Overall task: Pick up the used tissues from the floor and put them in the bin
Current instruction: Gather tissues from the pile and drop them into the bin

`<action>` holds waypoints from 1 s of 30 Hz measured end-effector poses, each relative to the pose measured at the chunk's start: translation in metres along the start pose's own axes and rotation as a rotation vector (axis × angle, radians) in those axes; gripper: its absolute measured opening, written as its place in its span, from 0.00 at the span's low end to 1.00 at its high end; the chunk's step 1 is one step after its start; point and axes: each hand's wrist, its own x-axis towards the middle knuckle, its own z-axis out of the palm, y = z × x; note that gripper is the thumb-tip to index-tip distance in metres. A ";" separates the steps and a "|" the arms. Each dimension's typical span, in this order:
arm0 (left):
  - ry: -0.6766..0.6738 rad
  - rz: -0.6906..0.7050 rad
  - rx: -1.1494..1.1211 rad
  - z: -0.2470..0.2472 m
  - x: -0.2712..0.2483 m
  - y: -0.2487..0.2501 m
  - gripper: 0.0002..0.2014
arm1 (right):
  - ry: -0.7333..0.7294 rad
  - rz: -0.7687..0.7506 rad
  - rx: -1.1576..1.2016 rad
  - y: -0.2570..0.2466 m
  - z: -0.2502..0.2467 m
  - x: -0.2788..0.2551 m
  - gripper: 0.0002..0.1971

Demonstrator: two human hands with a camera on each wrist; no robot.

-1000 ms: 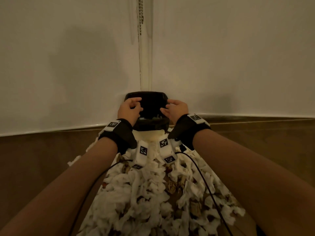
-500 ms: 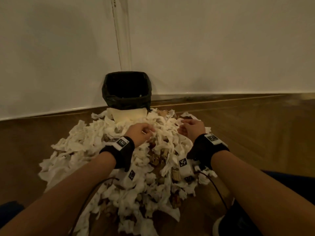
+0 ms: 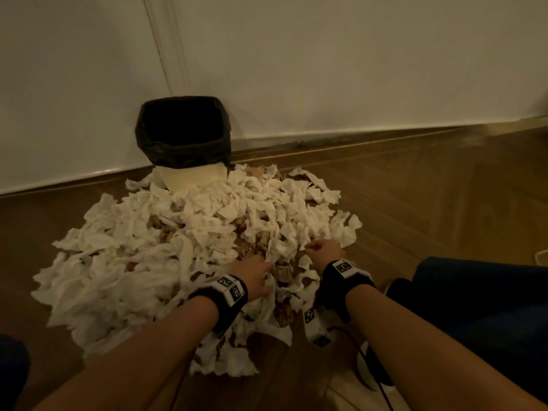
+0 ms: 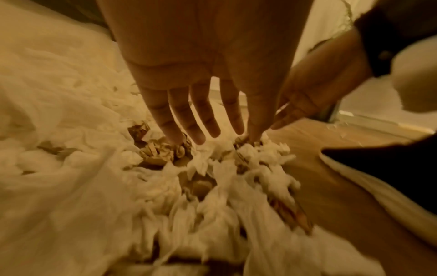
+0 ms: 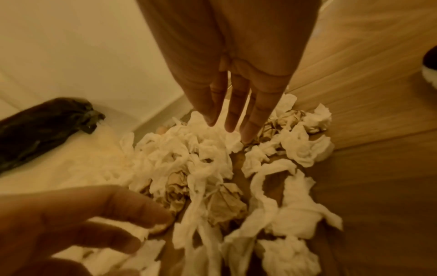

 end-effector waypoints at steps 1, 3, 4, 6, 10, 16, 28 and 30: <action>-0.016 0.027 0.078 0.007 -0.002 0.002 0.23 | -0.003 -0.011 -0.052 0.003 0.002 0.000 0.12; -0.041 0.092 0.208 0.023 -0.007 0.004 0.30 | -0.013 -0.018 -0.131 0.007 0.005 0.000 0.12; -0.052 0.125 0.267 0.030 -0.009 0.005 0.32 | -0.018 -0.020 -0.158 0.008 0.006 0.001 0.12; -0.085 0.155 0.360 0.044 -0.009 0.004 0.37 | -0.024 -0.028 -0.187 0.010 0.009 0.003 0.13; -0.119 0.084 0.378 0.058 -0.007 -0.001 0.37 | -0.020 -0.038 -0.188 0.009 0.013 0.005 0.13; -0.137 0.040 0.378 0.057 -0.009 0.003 0.27 | -0.055 -0.053 -0.189 0.012 0.022 0.004 0.15; 0.076 -0.057 -0.158 0.003 0.003 -0.012 0.17 | -0.066 -0.237 -0.456 0.014 0.031 0.000 0.14; 0.130 -0.065 -0.156 -0.003 0.004 -0.014 0.17 | -0.079 -0.287 -0.507 0.016 0.038 0.002 0.14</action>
